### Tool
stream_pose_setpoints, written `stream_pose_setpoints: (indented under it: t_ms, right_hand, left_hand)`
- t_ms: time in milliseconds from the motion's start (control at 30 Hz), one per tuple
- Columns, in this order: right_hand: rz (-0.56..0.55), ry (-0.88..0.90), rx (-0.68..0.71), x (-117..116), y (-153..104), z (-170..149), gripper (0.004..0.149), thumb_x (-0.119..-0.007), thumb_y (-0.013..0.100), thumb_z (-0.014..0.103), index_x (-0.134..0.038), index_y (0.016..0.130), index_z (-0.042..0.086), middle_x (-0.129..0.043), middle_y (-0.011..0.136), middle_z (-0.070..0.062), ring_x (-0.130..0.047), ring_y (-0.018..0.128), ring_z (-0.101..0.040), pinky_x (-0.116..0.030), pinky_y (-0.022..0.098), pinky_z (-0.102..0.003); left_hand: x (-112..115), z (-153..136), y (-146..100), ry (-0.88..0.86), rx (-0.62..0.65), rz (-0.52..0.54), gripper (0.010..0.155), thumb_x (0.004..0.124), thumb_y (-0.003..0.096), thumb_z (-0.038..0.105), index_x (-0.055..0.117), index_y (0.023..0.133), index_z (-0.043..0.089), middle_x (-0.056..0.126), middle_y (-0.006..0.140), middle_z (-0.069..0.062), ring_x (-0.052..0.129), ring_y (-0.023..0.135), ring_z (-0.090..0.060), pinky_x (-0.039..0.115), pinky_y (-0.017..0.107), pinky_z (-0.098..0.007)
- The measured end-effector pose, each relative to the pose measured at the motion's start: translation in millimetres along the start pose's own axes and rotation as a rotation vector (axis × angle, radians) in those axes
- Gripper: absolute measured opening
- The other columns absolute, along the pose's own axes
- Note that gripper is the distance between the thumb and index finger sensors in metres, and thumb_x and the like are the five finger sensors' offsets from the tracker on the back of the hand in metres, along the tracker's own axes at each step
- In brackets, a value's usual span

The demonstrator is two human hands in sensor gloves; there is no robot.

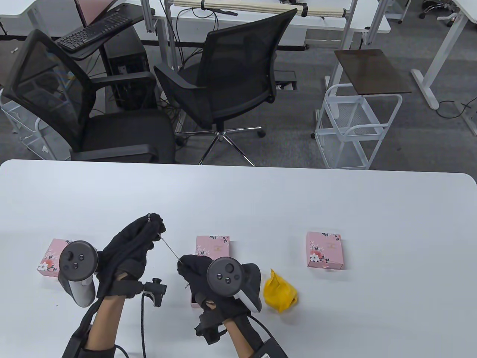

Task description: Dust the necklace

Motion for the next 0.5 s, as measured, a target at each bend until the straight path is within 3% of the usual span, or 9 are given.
stream_pose_setpoints:
  t_ms: [500]
  right_hand:
    - [0.086,-0.003,-0.038,-19,6,-17,0.035,-0.079,0.061,0.028,-0.084,0.092,0.013,-0.092,0.082,-0.019,-0.095,0.061,-0.037,-0.081,0.050,-0.049]
  left_hand:
    - [-17,13,-5,0.039,0.060,0.080,0.036,0.088,0.0543,0.045,0.095,0.086,0.028,0.106,0.077,-0.001,0.099,0.065,-0.019,0.088,0.047,-0.039]
Point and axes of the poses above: the tracker on the back of each hand, its own z axis roughly to the thumb side, its own y axis roughly from the wrist to the fingertips, x = y × z, the point moved 5 cm from there along y, roughly from the wrist to the fingertips
